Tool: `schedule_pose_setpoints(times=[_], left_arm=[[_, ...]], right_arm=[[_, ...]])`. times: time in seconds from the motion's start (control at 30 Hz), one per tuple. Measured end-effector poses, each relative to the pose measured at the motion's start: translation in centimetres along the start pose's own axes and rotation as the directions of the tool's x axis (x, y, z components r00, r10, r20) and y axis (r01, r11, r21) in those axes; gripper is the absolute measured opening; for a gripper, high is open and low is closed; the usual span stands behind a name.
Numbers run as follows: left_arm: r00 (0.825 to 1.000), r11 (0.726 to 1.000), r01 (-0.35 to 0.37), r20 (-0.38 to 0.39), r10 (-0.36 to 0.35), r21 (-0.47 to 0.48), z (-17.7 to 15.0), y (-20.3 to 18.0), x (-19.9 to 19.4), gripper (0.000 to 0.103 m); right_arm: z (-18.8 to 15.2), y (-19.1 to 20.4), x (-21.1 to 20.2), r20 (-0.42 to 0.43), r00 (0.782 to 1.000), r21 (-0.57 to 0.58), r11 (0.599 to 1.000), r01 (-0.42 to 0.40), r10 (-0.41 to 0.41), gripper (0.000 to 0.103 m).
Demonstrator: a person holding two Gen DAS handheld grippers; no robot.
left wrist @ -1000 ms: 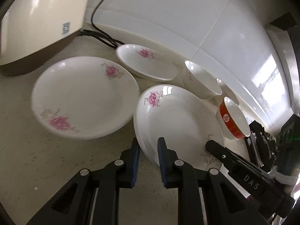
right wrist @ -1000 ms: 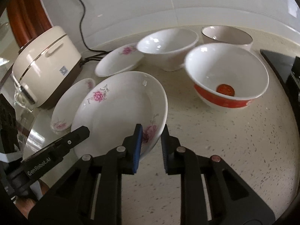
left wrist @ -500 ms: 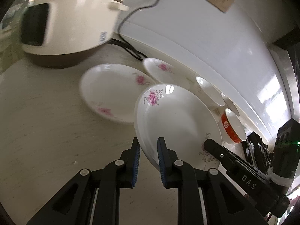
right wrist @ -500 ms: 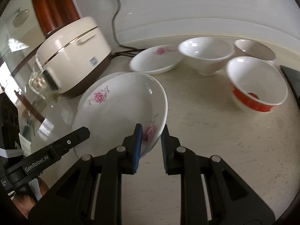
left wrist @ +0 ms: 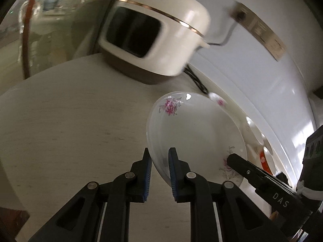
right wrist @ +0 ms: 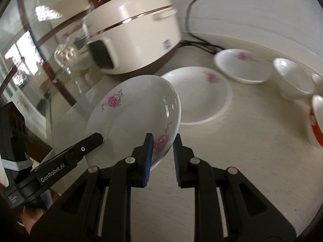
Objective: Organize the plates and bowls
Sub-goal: 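Lift the plate with both grippers and carry it past the rice cooker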
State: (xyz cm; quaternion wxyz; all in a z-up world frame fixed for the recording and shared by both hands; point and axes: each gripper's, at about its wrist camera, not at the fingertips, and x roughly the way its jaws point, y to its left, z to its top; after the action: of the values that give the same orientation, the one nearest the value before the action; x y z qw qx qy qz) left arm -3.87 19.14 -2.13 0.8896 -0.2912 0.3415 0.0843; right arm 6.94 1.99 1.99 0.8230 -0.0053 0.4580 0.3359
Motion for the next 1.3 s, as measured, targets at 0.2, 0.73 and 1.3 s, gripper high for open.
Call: schedule_pose_setpoints(times=[0.2,0.73,1.3], left_arm=[[0.997,0.996,-0.069,0.033,0.071,-0.059,0.9,3.2,-0.9,0.017],[0.965,0.961,-0.246,0.060,0.255,-0.130,1.8,8.2,-0.5,0.017],[0.944,0.939,-0.312,0.062,0.323,-0.145,2.0,9.5,0.0,0.017]], right_arm=[[0.8,3.0,2.5,-0.038,0.998,-0.046,0.997,-0.060,0.058,0.023],[0.8,7.2,7.8,-0.118,0.978,-0.120,0.975,-0.186,0.172,0.024],[1.0,8.3,9.8,-0.151,0.970,-0.180,0.960,-0.216,0.190,0.033]])
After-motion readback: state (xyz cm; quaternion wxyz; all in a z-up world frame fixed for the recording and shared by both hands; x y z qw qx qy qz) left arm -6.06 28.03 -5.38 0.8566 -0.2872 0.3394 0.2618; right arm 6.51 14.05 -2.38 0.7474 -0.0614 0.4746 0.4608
